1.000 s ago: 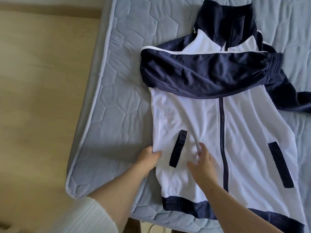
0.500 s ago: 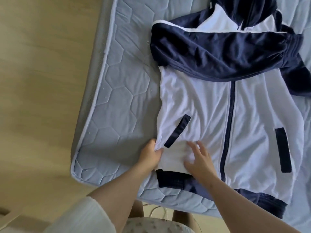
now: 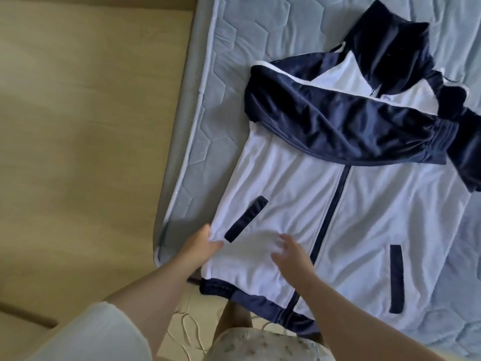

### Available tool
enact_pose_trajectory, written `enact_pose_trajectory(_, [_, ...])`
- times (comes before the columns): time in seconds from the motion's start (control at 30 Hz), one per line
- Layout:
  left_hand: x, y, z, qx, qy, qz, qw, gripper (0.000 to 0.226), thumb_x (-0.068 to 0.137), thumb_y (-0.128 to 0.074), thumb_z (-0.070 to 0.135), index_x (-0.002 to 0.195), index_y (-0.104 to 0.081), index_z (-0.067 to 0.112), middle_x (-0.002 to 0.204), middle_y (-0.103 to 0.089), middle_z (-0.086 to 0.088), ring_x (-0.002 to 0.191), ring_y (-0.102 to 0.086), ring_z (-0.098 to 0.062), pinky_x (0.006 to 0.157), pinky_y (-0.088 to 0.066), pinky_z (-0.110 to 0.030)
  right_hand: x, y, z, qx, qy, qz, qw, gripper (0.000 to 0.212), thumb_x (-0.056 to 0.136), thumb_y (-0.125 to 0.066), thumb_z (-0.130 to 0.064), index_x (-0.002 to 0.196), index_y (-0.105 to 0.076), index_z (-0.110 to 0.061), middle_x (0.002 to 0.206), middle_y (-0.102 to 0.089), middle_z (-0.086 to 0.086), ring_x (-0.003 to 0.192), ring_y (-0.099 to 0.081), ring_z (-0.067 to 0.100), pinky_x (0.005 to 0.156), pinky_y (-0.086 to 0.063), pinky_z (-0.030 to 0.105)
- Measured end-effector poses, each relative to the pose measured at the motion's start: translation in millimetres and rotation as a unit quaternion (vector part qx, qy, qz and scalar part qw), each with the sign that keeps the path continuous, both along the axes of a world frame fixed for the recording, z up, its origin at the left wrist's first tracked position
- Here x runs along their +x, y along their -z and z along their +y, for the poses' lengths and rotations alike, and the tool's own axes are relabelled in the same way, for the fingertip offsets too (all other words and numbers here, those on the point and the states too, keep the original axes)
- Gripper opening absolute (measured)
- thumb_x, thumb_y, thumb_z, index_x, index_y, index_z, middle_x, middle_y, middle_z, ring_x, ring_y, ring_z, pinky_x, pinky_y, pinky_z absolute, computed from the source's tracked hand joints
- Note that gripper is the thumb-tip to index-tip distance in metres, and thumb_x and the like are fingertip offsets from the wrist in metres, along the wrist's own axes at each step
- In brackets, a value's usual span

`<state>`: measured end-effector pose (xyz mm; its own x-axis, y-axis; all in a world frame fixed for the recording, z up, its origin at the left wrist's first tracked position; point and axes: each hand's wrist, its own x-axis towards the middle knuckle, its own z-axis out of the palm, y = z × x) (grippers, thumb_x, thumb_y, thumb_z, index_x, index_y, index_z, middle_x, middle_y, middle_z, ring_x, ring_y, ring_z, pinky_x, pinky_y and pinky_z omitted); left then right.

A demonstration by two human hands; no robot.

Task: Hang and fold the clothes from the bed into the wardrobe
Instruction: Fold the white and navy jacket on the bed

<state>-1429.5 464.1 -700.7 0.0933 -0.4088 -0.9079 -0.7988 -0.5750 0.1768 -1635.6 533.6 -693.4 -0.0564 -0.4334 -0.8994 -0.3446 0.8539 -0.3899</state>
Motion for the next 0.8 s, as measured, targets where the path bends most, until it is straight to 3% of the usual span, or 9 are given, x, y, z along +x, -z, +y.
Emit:
enact_pose_trajectory(0.13, [-43.0,-12.6,-29.8,-0.084,-0.082,0.006,0.993,0.039,0.079,-0.066,0.027,0.110,-0.045,0.018,0.106,-0.059,-0.004,0.088,-0.058,-0.021,0.072,-0.049,-0.035,-44.2,-2.2,-37.2,-0.029,0.112,0.065,0.991,0.043,0.091,-0.048,-0.019,0.133,-0.040,-0.020,0.110,-0.057,0.001,0.068,-0.056,0.013,0.053,-0.042,0.024])
enact_pose_trajectory(0.27, [-99.6,-21.5,-70.9,-0.242,-0.039,-0.147,0.958,0.056,0.079,-0.060,0.022,0.131,-0.041,0.017,0.131,-0.043,-0.007,0.116,-0.045,-0.028,0.095,-0.041,-0.040,-95.2,1.5,-73.3,-0.040,0.248,0.121,0.960,0.041,0.092,-0.048,-0.023,0.131,-0.042,-0.016,0.091,-0.054,0.003,0.072,-0.051,0.021,0.070,-0.044,0.033])
enact_pose_trajectory(0.33, [-134.1,-22.0,-93.8,-0.257,-0.054,-0.140,0.955,0.053,0.080,-0.061,0.023,0.129,-0.042,0.017,0.132,-0.040,-0.009,0.115,-0.045,-0.030,0.092,-0.039,-0.038,-120.5,3.1,-89.0,-0.029,0.409,0.092,0.907,0.035,0.093,-0.049,-0.026,0.125,-0.044,-0.013,0.091,-0.051,0.004,0.075,-0.051,0.020,0.072,-0.047,0.036])
enact_pose_trajectory(0.43, [-193.0,-18.1,-125.4,-0.234,-0.218,0.065,0.945,0.037,0.081,-0.068,0.030,0.108,-0.051,0.013,0.110,-0.054,-0.005,0.095,-0.053,-0.023,0.078,-0.041,-0.030,-158.9,2.2,-110.4,-0.020,0.614,0.006,0.789,0.028,0.091,-0.056,-0.034,0.112,-0.047,-0.017,0.090,-0.052,0.003,0.082,-0.053,0.020,0.075,-0.049,0.034])
enact_pose_trajectory(0.53, [-239.4,-11.1,-146.5,-0.134,-0.415,0.173,0.883,0.040,0.086,-0.064,0.033,0.117,-0.052,0.013,0.112,-0.058,-0.002,0.096,-0.057,-0.019,0.083,-0.049,-0.031,-192.1,10.5,-127.5,-0.043,0.666,-0.035,0.744,0.019,0.090,-0.058,-0.033,0.100,-0.050,-0.021,0.083,-0.057,-0.001,0.070,-0.054,0.014,0.067,-0.048,0.027])
enact_pose_trajectory(0.6, [-260.2,-5.6,-150.6,-0.068,-0.452,0.193,0.868,0.028,0.092,-0.055,0.026,0.118,-0.052,0.018,0.111,-0.059,-0.001,0.081,-0.058,-0.014,0.064,-0.049,-0.025,-211.8,18.3,-132.8,-0.039,0.682,-0.052,0.728,0.013,0.092,-0.056,-0.025,0.104,-0.052,-0.020,0.081,-0.058,-0.001,0.069,-0.055,0.014,0.061,-0.046,0.025])
enact_pose_trajectory(0.7, [-280.1,0.3,-142.9,-0.042,-0.396,0.143,0.906,0.022,0.094,-0.049,0.025,0.116,-0.052,0.022,0.105,-0.057,0.000,0.073,-0.056,-0.014,0.052,-0.042,-0.024,-239.2,27.7,-122.8,-0.013,0.695,-0.055,0.717,0.005,0.094,-0.050,-0.018,0.097,-0.053,-0.019,0.076,-0.053,-0.003,0.063,-0.052,0.010,0.051,-0.045,0.021])
enact_pose_trajectory(0.77, [-285.3,3.2,-133.7,-0.066,-0.354,0.085,0.929,0.027,0.094,-0.048,0.031,0.117,-0.053,0.017,0.104,-0.059,-0.003,0.072,-0.057,-0.017,0.061,-0.046,-0.027,-252.6,28.5,-105.1,-0.017,0.692,-0.014,0.722,0.004,0.092,-0.052,-0.017,0.089,-0.053,-0.019,0.072,-0.053,-0.001,0.057,-0.049,0.011,0.046,-0.044,0.018])
enact_pose_trajectory(0.8, [-287.1,5.6,-127.5,-0.085,-0.351,0.052,0.931,0.036,0.094,-0.048,0.034,0.122,-0.052,0.012,0.109,-0.059,-0.006,0.081,-0.060,-0.022,0.072,-0.049,-0.030,-259.2,27.6,-94.8,-0.028,0.661,0.042,0.749,0.008,0.089,-0.055,-0.018,0.081,-0.052,-0.019,0.071,-0.053,0.002,0.054,-0.048,0.013,0.046,-0.043,0.019])
